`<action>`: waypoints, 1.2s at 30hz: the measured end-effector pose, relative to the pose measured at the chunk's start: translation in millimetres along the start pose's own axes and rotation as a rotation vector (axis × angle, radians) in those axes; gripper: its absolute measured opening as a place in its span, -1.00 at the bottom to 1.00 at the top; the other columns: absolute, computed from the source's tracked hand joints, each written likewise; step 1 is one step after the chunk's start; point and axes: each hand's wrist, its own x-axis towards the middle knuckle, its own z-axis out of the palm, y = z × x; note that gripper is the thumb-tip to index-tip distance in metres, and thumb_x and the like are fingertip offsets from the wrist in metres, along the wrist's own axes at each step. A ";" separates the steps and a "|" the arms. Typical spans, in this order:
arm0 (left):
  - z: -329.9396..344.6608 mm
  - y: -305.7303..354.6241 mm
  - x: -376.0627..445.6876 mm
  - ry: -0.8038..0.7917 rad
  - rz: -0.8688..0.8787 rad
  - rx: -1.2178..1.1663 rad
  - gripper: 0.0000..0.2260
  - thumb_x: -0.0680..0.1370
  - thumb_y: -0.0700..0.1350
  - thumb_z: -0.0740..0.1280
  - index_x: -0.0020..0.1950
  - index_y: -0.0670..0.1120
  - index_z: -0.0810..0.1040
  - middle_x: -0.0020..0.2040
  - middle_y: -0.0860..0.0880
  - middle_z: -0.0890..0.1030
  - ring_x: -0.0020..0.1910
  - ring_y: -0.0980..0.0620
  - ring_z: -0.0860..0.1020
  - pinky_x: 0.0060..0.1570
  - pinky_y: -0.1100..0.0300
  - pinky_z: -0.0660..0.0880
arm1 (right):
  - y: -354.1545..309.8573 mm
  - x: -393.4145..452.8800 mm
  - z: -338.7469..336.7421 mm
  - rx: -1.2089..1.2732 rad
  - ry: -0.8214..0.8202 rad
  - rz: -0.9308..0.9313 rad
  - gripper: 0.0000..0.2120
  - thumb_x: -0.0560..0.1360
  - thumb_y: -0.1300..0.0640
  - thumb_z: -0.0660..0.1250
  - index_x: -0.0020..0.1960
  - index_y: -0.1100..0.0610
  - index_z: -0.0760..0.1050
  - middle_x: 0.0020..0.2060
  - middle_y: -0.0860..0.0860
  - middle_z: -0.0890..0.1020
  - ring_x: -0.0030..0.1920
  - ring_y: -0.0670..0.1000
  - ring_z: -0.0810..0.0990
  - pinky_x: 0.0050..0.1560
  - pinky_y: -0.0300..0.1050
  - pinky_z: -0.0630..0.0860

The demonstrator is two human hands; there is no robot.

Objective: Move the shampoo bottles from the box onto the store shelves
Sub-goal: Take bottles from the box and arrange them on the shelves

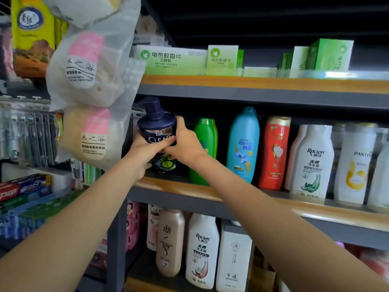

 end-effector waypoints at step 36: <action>11.2 11.8 -39.7 0.047 0.604 0.005 -0.33 0.20 0.09 0.50 0.23 0.13 0.28 0.22 0.04 0.51 0.24 0.12 0.48 0.27 0.13 0.42 | -4.5 -41.7 -39.7 0.053 0.287 -0.541 -0.31 0.30 0.36 0.36 0.39 0.27 0.21 0.30 0.11 0.43 0.26 0.06 0.48 0.23 -0.10 0.45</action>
